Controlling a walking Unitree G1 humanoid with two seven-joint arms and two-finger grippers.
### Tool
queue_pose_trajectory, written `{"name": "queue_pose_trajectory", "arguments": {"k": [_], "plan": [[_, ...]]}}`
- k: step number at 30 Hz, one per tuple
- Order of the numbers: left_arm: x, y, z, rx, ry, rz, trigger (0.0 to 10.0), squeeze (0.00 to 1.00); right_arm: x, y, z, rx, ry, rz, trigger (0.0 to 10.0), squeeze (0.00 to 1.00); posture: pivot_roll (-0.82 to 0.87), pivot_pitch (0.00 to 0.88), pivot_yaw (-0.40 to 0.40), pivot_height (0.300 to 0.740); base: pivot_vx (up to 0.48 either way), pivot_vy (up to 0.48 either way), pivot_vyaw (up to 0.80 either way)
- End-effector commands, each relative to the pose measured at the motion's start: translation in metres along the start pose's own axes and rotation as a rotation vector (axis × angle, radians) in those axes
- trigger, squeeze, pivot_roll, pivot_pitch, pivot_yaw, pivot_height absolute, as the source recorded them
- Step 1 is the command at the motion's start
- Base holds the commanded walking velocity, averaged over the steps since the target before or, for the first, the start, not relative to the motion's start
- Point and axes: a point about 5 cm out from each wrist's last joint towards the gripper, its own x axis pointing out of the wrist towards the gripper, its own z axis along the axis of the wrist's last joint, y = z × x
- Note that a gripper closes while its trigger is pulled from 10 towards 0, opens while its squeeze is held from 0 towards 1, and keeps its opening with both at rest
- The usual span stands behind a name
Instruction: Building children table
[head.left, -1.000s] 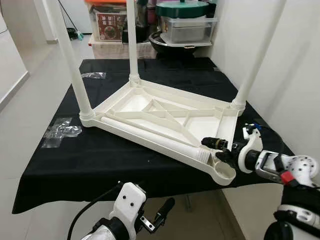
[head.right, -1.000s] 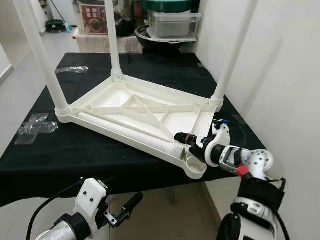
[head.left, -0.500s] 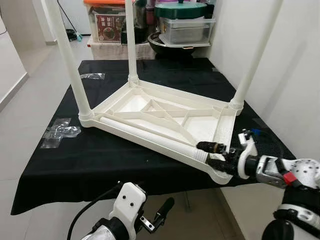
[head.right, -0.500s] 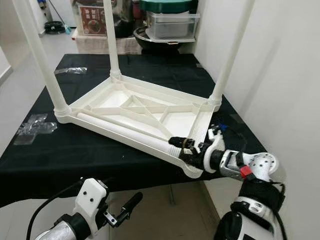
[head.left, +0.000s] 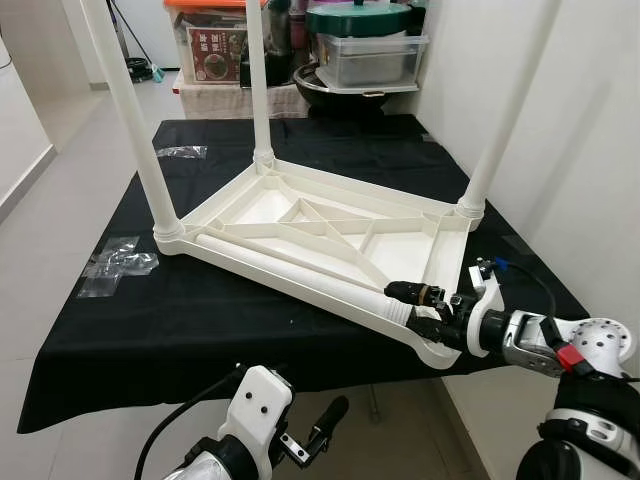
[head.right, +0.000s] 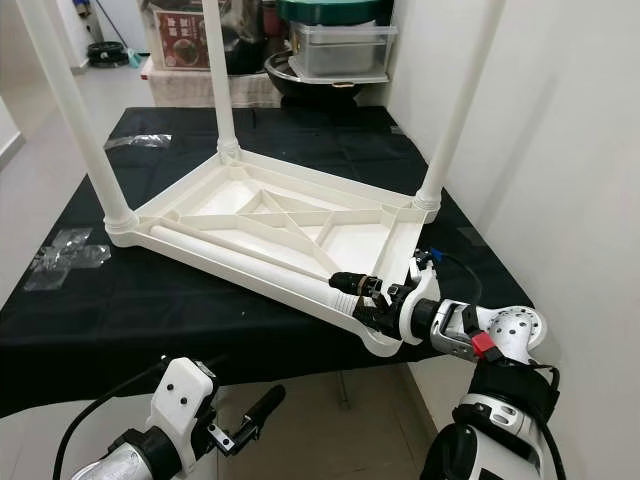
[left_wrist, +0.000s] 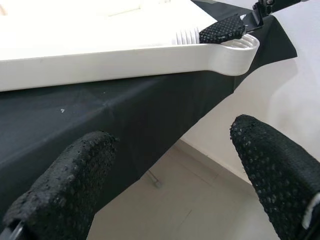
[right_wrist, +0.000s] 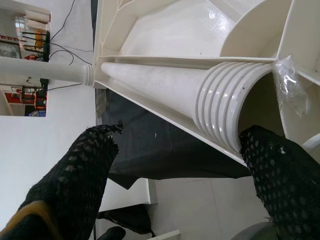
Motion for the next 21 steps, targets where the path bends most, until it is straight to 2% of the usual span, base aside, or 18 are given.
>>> {"name": "queue_pose_trajectory", "arguments": {"k": [1,10,17,21], "plan": [[-0.002,-0.002,0.0,0.008,0.007,-0.008,10.0,0.0,0.007,-0.003,-0.007,0.01,0.033,-0.027,10.0,0.0,0.05,0.056,-0.072,0.74,0.0,0.0,0.0],[-0.002,-0.003,0.0,0.01,0.005,-0.008,10.0,0.0,0.016,0.0,-0.013,0.016,0.021,-0.005,10.0,0.0,0.06,0.061,-0.073,0.74,0.0,0.0,0.0],[-0.003,-0.003,0.001,0.009,0.008,-0.008,10.0,0.0,0.031,0.002,-0.022,0.053,0.001,0.02,10.0,0.0,0.06,0.076,-0.075,0.74,0.0,0.0,0.0],[-0.003,-0.003,0.001,0.009,0.008,-0.008,10.0,0.0,0.033,0.001,-0.024,0.057,0.0,0.02,10.0,0.0,0.06,0.078,-0.077,0.74,0.0,0.0,0.0]]}}
